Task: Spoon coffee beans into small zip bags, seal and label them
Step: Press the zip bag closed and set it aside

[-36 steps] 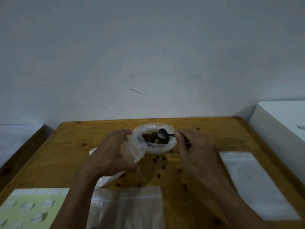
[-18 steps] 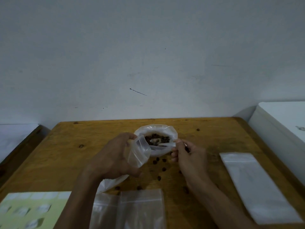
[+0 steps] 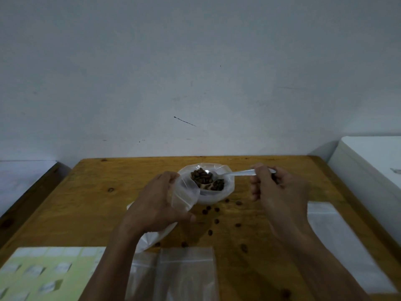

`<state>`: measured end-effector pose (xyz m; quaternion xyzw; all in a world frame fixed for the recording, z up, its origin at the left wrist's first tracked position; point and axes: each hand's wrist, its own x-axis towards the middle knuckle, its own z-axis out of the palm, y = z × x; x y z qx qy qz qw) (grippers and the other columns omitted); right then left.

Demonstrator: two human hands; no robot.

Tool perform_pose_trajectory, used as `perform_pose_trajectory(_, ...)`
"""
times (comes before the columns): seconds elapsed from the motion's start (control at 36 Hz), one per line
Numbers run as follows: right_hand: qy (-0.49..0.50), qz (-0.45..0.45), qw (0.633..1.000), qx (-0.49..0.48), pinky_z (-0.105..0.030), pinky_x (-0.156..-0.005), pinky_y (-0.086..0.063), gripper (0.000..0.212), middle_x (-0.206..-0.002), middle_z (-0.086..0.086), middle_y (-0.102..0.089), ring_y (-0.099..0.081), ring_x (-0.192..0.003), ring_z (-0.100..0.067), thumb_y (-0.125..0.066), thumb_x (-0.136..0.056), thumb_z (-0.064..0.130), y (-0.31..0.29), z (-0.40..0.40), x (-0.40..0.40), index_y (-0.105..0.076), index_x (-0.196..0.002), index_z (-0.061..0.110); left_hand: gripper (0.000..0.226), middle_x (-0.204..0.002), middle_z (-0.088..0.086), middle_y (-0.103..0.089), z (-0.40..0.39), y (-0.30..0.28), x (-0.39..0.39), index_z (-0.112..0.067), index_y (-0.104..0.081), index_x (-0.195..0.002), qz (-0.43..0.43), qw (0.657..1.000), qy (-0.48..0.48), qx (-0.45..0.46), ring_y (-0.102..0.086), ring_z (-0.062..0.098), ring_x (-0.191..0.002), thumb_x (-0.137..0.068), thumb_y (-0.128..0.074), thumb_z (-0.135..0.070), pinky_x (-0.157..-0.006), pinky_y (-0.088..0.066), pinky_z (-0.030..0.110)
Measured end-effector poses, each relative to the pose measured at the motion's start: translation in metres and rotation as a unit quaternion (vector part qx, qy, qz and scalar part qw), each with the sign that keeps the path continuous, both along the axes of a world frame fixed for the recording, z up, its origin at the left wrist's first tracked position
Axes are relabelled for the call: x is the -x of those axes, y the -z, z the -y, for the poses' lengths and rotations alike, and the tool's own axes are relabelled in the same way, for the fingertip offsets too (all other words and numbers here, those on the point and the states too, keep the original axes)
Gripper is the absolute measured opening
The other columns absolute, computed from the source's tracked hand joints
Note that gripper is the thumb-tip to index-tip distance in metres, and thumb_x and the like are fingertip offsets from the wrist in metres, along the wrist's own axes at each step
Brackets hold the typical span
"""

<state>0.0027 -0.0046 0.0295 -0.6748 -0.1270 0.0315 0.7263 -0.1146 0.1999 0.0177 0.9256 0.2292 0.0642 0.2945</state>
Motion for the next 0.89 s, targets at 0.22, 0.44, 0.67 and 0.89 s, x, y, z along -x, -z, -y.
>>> perform_pose_trajectory(0.22, -0.058, 0.298, 0.942, 0.142, -0.016, -0.057, -0.053, 0.03, -0.078, 0.017, -0.064, -0.064, -0.07, -0.004, -0.051, -0.099, 0.037, 0.006, -0.007, 0.019, -0.073, -0.106, 0.018, 0.096, -0.126, -0.007, -0.05, -0.002, 0.001, -0.001, -0.025, -0.039, -0.14, 0.009, 1.0, 0.011, -0.01, -0.05, 0.013, -0.108, -0.061, -0.09, -0.043, -0.072, -0.041, 0.021)
perform_pose_trajectory(0.44, 0.052, 0.393, 0.897, 0.198, -0.005, -0.059, -0.037, 0.022, -0.081, 0.008, -0.059, -0.049, -0.065, -0.002, -0.055, -0.1, 0.022, 0.031, -0.006, -0.008, -0.072, -0.102, 0.008, 0.106, -0.119, -0.011, -0.046, -0.002, -0.001, 0.0, -0.026, -0.038, -0.141, 0.0, 1.0, 0.004, -0.012, -0.049, 0.014, -0.107, -0.054, -0.091, -0.051, -0.08, -0.044, 0.028)
perform_pose_trajectory(0.67, 0.028, 0.217, 0.954, 0.207, -0.01, -0.052, -0.043, 0.016, -0.067, 0.012, -0.064, -0.058, -0.056, -0.002, -0.057, -0.1, 0.022, 0.059, -0.02, 0.003, -0.073, -0.098, 0.023, 0.106, -0.117, -0.012, -0.044, 0.0, -0.002, -0.001, -0.026, -0.037, -0.142, -0.004, 1.0, 0.003, -0.004, -0.048, 0.014, -0.108, -0.053, -0.093, -0.047, -0.079, -0.044, 0.027)
perform_pose_trajectory(0.89, -0.011, -0.073, 0.995, 0.069, -0.024, -0.058, -0.056, 0.015, -0.071, -0.001, -0.072, -0.063, -0.052, -0.004, -0.06, -0.098, 0.018, 0.052, -0.036, 0.009, -0.071, -0.091, 0.025, 0.105, -0.113, -0.012, -0.042, 0.001, -0.003, -0.001, -0.026, -0.037, -0.142, -0.006, 1.0, 0.004, -0.018, -0.049, 0.014, -0.107, -0.055, -0.092, -0.047, -0.082, -0.046, 0.03)
